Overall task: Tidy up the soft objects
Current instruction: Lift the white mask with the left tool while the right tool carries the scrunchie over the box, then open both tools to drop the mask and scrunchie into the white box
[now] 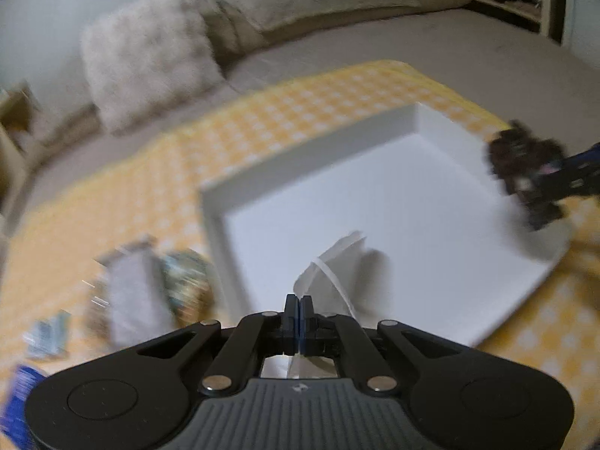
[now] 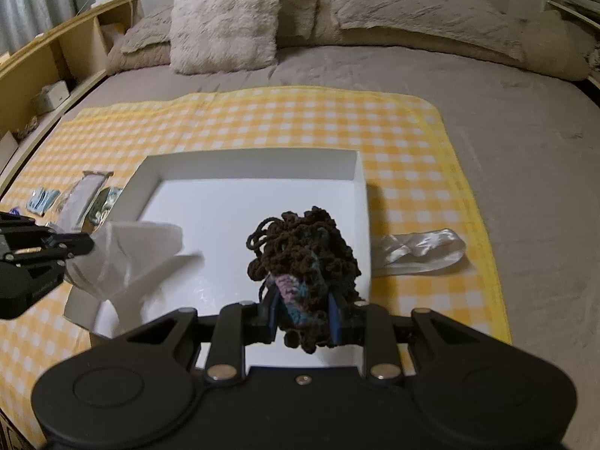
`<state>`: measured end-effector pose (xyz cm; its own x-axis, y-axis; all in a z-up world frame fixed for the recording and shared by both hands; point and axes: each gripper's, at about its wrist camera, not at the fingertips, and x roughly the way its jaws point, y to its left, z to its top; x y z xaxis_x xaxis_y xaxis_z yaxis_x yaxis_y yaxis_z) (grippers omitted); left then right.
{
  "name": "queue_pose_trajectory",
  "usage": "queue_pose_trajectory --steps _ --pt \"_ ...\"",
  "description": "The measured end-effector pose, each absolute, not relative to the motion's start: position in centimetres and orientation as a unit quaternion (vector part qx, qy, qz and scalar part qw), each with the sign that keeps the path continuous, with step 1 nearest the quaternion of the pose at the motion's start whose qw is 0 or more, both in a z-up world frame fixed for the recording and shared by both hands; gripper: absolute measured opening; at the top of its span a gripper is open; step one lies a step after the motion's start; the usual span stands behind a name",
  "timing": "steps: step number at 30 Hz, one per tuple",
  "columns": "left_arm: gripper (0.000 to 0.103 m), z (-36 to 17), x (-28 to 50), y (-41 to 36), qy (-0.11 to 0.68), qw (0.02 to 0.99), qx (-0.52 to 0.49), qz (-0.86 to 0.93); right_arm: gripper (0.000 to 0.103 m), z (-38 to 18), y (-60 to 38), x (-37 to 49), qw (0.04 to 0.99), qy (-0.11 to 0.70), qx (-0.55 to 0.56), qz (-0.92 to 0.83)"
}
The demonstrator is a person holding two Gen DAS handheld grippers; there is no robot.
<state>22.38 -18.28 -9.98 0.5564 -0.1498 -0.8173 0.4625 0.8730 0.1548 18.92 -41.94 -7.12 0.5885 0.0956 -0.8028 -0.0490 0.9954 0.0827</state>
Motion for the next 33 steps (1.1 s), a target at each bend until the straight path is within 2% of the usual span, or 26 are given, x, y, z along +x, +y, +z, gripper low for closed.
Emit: queue_pose_trajectory --steps 8,17,21,22,23,26,28,33 --pt "0.005 -12.6 22.6 -18.9 0.498 0.827 0.145 -0.217 0.027 -8.9 -41.5 20.1 0.865 0.499 0.023 0.047" --pt "0.001 -14.6 22.6 -17.8 0.515 0.809 0.22 -0.176 0.028 -10.1 -41.5 20.4 0.849 0.527 -0.005 0.034" --pt "0.007 -14.3 22.4 -16.5 0.521 0.809 0.194 -0.193 0.028 -10.7 -41.3 20.6 0.841 0.54 -0.01 0.042" --pt "0.012 -14.1 22.3 -16.3 0.52 0.81 0.186 -0.2 0.029 -10.8 -41.3 20.6 0.838 0.544 -0.01 0.043" --pt "0.022 -13.8 22.2 -16.2 0.518 0.812 0.176 -0.204 0.03 -11.0 -41.3 20.6 0.836 0.547 -0.01 0.045" --pt "0.044 -12.9 21.7 -15.9 0.511 0.818 0.15 -0.219 0.037 -11.0 -41.4 20.5 0.834 0.549 -0.003 0.044" --pt "0.049 -12.4 21.4 -16.2 0.505 0.822 0.141 -0.223 0.039 -10.8 -41.5 20.4 0.837 0.546 0.004 0.045" --pt "0.06 -11.5 20.8 -16.5 0.494 0.83 0.137 -0.221 0.053 -9.9 -41.6 20.0 0.842 0.537 0.019 0.041"
